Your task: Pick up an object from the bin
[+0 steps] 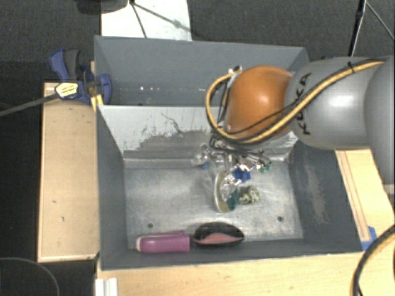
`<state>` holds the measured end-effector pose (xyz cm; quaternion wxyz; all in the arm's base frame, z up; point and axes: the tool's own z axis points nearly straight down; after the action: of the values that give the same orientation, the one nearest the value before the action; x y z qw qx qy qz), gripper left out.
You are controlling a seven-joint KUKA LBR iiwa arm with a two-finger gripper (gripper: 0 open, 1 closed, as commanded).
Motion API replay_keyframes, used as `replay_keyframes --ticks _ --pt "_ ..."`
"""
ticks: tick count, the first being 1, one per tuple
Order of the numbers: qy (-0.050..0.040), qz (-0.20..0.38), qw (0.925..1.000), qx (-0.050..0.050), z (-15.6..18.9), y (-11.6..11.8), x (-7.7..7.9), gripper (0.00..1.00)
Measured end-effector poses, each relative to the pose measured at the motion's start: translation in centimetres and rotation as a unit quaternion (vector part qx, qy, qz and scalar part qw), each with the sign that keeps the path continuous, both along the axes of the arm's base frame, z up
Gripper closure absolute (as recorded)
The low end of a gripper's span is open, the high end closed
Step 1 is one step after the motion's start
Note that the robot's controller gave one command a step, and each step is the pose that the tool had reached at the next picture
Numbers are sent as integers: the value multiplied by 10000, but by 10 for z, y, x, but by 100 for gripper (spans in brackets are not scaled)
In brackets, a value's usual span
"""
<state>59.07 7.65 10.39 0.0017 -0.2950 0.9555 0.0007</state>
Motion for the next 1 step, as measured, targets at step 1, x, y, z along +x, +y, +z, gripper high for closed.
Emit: replay_keyframes --ticks 1 --pt "-7 -166 9999 -14 -2 -117 -51 0"
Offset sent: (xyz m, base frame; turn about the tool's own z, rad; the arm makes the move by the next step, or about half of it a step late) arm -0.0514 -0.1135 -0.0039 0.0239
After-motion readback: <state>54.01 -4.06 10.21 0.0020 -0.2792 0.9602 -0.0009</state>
